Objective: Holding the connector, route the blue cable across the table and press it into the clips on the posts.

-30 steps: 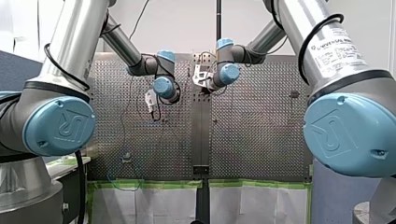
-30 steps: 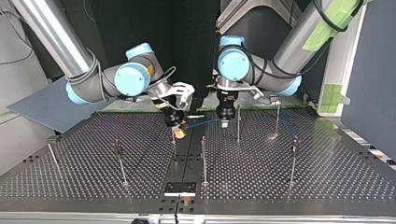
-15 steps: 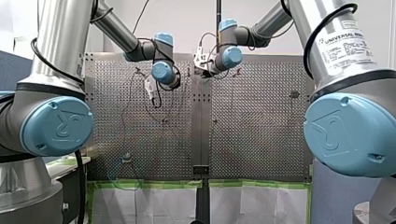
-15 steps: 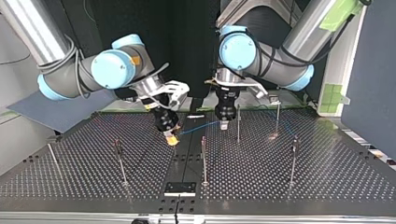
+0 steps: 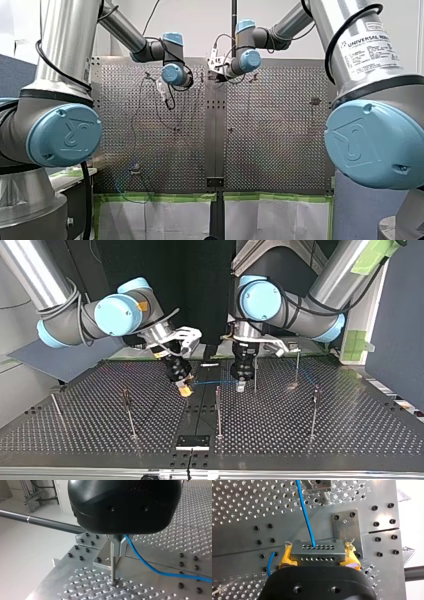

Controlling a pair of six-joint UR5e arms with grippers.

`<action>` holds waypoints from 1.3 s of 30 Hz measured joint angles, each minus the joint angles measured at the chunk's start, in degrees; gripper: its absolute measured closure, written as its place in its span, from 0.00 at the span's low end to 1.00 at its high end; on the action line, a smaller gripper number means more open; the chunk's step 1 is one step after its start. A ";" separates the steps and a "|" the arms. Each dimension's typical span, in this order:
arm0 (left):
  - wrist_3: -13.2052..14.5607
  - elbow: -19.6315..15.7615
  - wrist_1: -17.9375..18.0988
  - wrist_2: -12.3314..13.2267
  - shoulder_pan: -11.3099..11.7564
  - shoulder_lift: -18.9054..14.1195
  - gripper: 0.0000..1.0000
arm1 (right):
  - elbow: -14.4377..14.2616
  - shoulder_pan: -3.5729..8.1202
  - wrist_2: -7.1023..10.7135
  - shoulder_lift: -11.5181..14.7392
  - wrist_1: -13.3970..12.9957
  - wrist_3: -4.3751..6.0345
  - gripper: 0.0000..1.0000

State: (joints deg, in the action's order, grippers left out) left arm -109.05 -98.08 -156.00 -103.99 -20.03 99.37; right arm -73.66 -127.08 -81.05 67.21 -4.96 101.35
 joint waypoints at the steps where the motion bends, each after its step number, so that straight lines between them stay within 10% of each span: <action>1: 0.00 0.21 -0.15 0.07 0.17 0.01 0.98 | 0.17 0.07 0.16 0.00 0.03 0.05 1.00; 13: -0.14 1.28 0.08 1.73 2.28 0.32 0.98 | 1.35 1.75 3.48 -0.01 0.06 1.66 1.00; 35: -0.17 9.51 -0.30 3.83 4.40 9.18 0.98 | 2.05 5.41 4.40 -0.25 -0.14 2.03 1.00; 38: -0.17 9.64 -0.56 3.94 4.51 9.18 0.89 | 2.06 5.89 4.40 -0.27 -0.15 2.03 1.00; 39: -0.14 9.66 -0.74 3.92 4.52 9.19 0.69 | 2.06 6.03 4.40 -0.28 -0.15 2.03 1.00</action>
State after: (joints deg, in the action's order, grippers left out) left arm -109.20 -88.42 -156.74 -100.07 -15.51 108.56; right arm -71.59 -121.05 -76.66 66.93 -5.10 103.38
